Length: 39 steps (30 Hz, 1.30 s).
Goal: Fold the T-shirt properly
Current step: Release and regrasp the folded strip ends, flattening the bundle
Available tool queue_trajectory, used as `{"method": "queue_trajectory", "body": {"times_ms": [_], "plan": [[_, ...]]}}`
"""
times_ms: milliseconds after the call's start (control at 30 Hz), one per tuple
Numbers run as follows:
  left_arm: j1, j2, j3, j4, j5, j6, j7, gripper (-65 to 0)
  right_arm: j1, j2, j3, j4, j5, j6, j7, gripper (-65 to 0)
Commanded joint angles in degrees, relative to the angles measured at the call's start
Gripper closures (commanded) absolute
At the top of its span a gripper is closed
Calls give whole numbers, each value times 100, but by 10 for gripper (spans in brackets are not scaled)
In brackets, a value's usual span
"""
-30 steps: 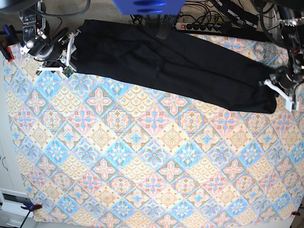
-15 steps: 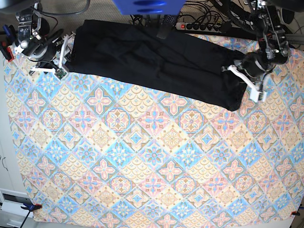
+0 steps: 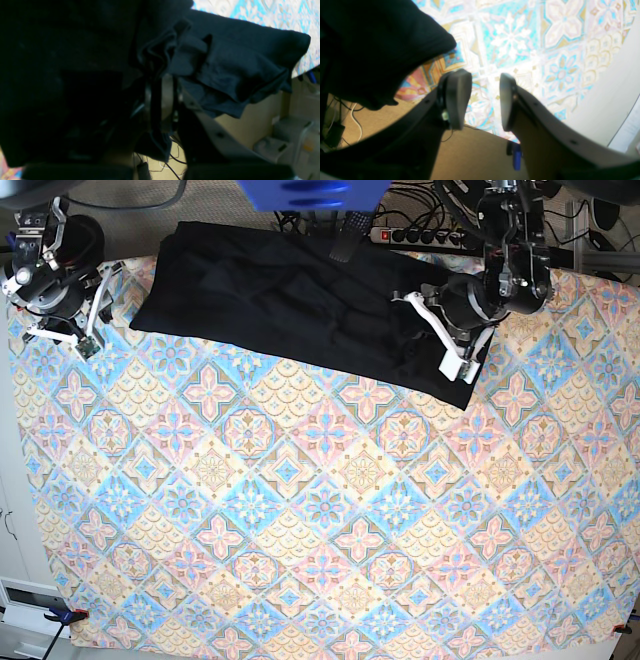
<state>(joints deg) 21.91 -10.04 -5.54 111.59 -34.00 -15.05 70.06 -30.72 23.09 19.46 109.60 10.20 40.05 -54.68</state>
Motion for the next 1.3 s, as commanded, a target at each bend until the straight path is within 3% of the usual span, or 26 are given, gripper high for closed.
{"method": "queue_trajectory", "body": {"times_ms": [0,233,367,533,667,833,1000,1167,1267], "plan": [[-24,-37,110,98,-77,-12,-101,0,-1,86,45,77,31,-5,65,-221],[-165,-55,594,89,-59,-12,-74,-11,-1,86,45,77,31,-5,65,-221],[-130,-204,699,142,-385,-12,40,-172,-1,86,45,77,31,-5,65,-221],[-165,-1075,541,318,-1721,-12,251,-384,-1,86,45,77,31,-5,65,-221],[-165,-1717,-250,291,-2758,-20,251,-482,-44,95,27,68,31,-5,21,-223],[-174,-1936,-1384,19,-2829,-20,260,-464,-124,104,-17,60,49,-5,13,-225],[-182,-1945,-1499,-210,-2213,-20,251,-407,-264,69,-404,60,75,-5,13,-226],[-182,-1646,-1261,-271,-1633,-20,251,-352,-299,-10,-500,-63,1077,-5,-23,-229],[-182,-1532,-1226,-271,-1466,-29,242,-347,-291,-10,-500,-336,1640,-5,-286,-287]]}}
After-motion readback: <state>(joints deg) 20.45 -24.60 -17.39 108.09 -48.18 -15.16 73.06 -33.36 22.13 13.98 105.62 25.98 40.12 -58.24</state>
